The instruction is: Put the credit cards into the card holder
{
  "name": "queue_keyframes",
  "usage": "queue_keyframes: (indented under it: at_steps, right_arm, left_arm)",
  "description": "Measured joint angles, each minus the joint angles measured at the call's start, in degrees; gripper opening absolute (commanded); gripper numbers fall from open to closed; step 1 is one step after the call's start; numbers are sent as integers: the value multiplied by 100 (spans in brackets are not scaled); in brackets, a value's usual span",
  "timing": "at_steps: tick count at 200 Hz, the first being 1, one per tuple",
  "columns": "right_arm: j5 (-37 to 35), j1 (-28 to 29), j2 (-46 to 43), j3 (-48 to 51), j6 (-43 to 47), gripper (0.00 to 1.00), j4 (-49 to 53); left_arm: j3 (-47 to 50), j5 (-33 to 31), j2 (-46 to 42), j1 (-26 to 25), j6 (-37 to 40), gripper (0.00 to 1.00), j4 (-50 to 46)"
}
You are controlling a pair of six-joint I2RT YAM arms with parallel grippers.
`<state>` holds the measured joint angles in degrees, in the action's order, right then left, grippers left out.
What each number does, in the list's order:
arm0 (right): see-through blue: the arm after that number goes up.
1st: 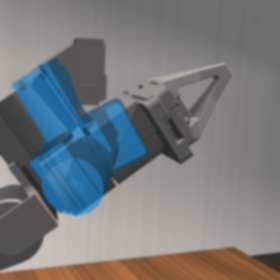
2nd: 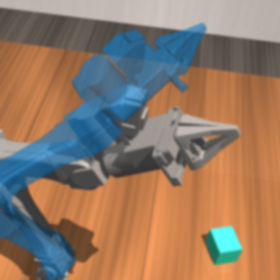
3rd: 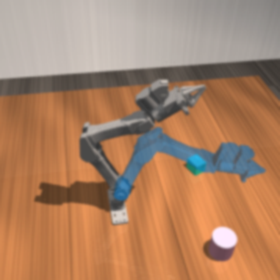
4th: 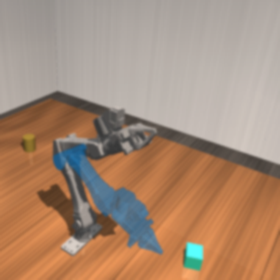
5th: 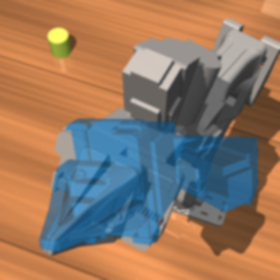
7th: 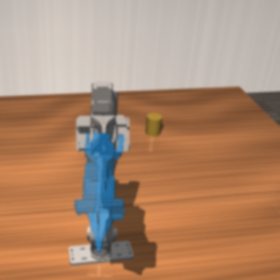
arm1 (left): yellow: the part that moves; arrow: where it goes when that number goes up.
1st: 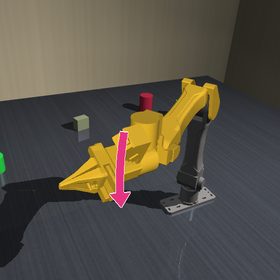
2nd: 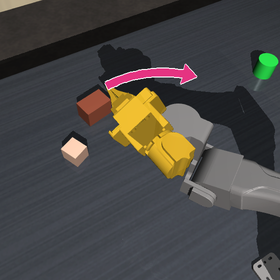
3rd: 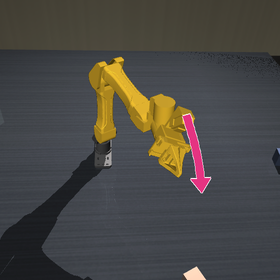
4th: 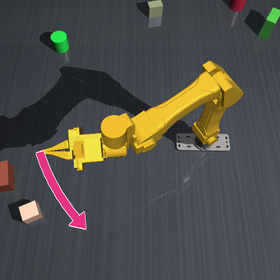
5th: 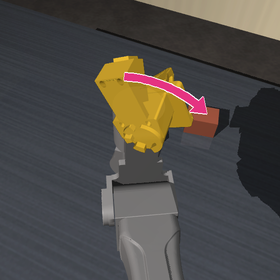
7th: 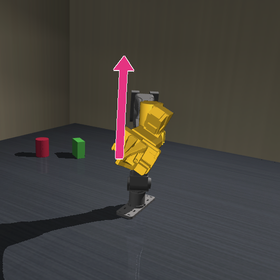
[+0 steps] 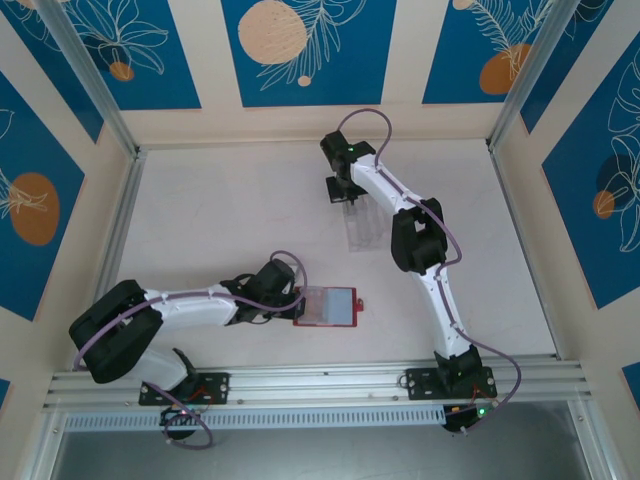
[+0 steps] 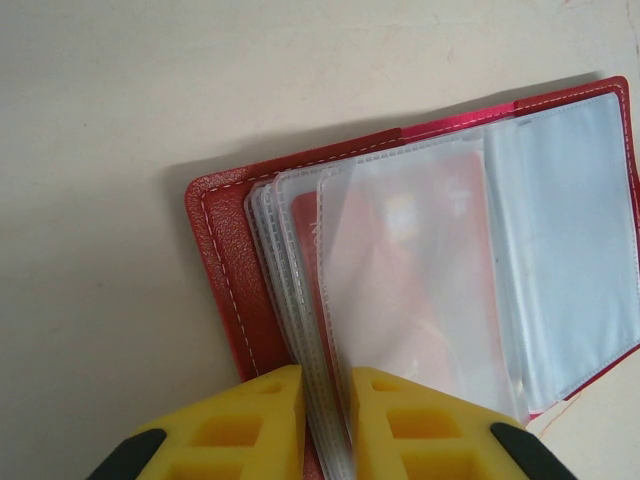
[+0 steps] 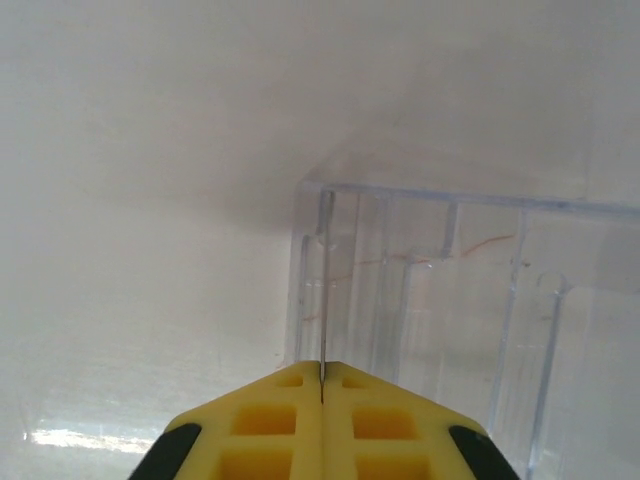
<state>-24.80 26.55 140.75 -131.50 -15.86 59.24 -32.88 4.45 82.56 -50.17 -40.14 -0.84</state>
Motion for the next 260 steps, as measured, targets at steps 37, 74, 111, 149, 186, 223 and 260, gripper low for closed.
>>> queue_keyframes:
  at_steps: [37,74,111,149,186,223,260]
  right_arm:
    - [15,2,-9,-50,9,0,28]
    - [15,2,-251,-87,31,0,105]
    - [15,2,-592,-243,33,0,197]
    - [15,55,-885,-96,26,0,175]
    - [603,299,-2452,2092,-101,0,-446]
    - [1757,518,-4553,4806,-577,0,-1707]
    - [2564,841,-5547,7163,-1263,0,-3344]
  left_arm:
    - [7,0,0,0,-2,17,2]
    - [26,0,-11,0,-2,17,37]
    - [26,0,-11,0,-2,17,39]
    - [26,0,-11,0,-2,17,42]
    - [26,0,-11,0,2,17,42]
    - [26,0,-11,0,13,14,46]
    - [26,2,-11,0,17,12,46]
